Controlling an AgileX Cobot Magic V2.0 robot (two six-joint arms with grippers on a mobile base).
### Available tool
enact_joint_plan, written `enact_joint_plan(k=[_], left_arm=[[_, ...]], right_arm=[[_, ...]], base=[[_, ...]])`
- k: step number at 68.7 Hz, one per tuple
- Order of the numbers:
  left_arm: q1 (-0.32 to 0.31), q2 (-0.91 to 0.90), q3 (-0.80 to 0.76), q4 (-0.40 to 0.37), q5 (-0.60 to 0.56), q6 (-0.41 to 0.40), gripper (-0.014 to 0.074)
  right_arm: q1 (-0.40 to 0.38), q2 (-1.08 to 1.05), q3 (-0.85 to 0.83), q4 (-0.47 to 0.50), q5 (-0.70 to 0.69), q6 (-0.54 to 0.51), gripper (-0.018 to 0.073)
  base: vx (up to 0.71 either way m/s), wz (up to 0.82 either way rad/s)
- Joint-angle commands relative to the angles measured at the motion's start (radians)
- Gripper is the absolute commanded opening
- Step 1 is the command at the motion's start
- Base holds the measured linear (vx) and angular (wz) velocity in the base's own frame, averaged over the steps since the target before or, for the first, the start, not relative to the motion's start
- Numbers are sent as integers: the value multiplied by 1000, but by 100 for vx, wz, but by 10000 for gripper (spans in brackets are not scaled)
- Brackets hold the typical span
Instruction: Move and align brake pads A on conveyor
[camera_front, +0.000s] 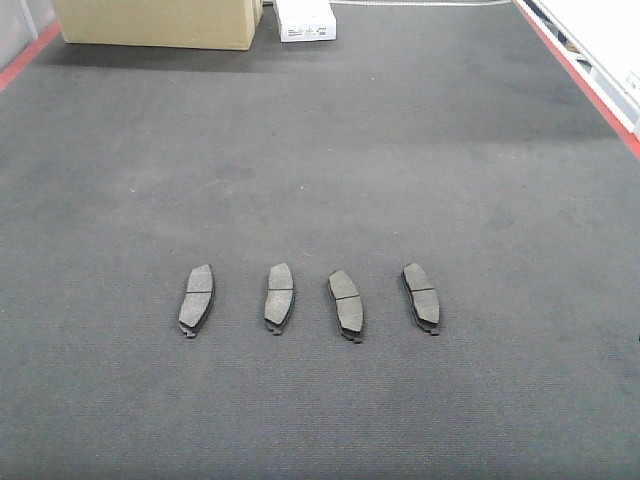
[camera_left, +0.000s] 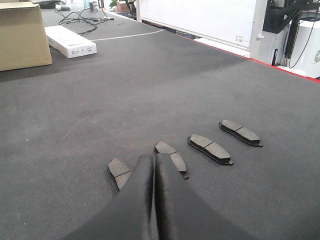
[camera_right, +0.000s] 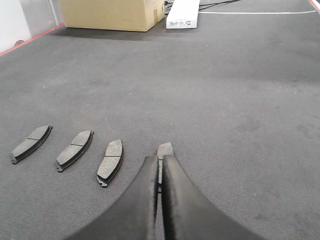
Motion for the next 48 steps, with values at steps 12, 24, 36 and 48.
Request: enact_joint_plan(k=[12,24,36,48], left_arm=[[-4,9,-27,6,-68,-4,-5],[-4,9,-27,3,-71,-4,-6],[-4,8,-27,-65,-74,73,-6],[-4,8,-27,-219,-76,258,-6]], right_arm=[[-9,7,-26,-9,-74,-9,-9],[-9,7,-26,-9,-63,-9,-9],[-9,7,-26,-9,-63,-9,-9],[-9,7,-26,-9,-63,-9,-9]], base=[[0,0],[0,0],[0,0],[0,0]])
